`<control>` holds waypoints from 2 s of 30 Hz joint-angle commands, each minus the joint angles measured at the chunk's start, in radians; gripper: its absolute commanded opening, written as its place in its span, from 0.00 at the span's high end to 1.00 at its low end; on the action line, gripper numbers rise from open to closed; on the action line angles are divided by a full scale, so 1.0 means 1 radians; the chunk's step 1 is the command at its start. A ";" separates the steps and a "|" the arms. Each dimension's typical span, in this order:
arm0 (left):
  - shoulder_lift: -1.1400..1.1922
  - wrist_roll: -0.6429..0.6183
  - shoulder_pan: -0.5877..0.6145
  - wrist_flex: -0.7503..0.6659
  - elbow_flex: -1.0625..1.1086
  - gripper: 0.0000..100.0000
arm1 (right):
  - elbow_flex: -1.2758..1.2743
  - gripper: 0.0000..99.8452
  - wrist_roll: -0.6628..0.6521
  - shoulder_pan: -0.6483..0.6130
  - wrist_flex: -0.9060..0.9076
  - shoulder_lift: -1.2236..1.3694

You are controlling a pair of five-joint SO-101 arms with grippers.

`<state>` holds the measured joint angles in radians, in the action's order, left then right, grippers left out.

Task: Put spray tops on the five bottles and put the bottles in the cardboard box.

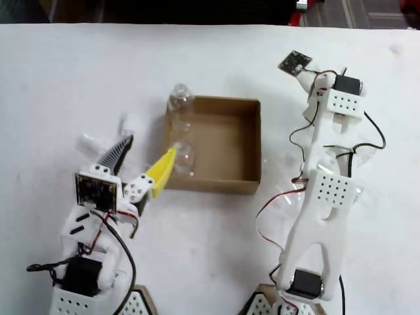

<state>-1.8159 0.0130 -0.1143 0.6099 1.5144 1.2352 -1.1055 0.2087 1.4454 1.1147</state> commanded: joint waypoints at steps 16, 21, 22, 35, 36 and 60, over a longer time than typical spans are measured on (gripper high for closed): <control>-0.015 0.012 -0.002 -0.015 -0.008 0.72 | 0.037 0.79 0.009 0.012 0.027 -0.036; -0.015 0.012 -0.002 -0.015 -0.008 0.72 | 0.046 0.82 0.009 0.010 0.027 -0.010; -0.015 0.012 -0.002 -0.015 -0.008 0.72 | 0.046 0.84 0.009 0.010 0.027 -0.005; -0.015 0.012 -0.002 -0.018 -0.008 0.72 | 0.212 0.97 0.017 0.010 0.097 -0.001; -0.015 0.012 -0.002 -0.018 -0.008 0.72 | 0.253 0.97 0.017 0.007 0.125 -0.001; -0.015 0.055 -0.002 -0.021 -0.008 0.72 | 0.313 0.98 0.695 -0.051 0.289 -0.522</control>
<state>-1.8159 0.0575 -0.1143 0.6099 1.5144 1.5911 -0.5347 0.1734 1.7062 0.7679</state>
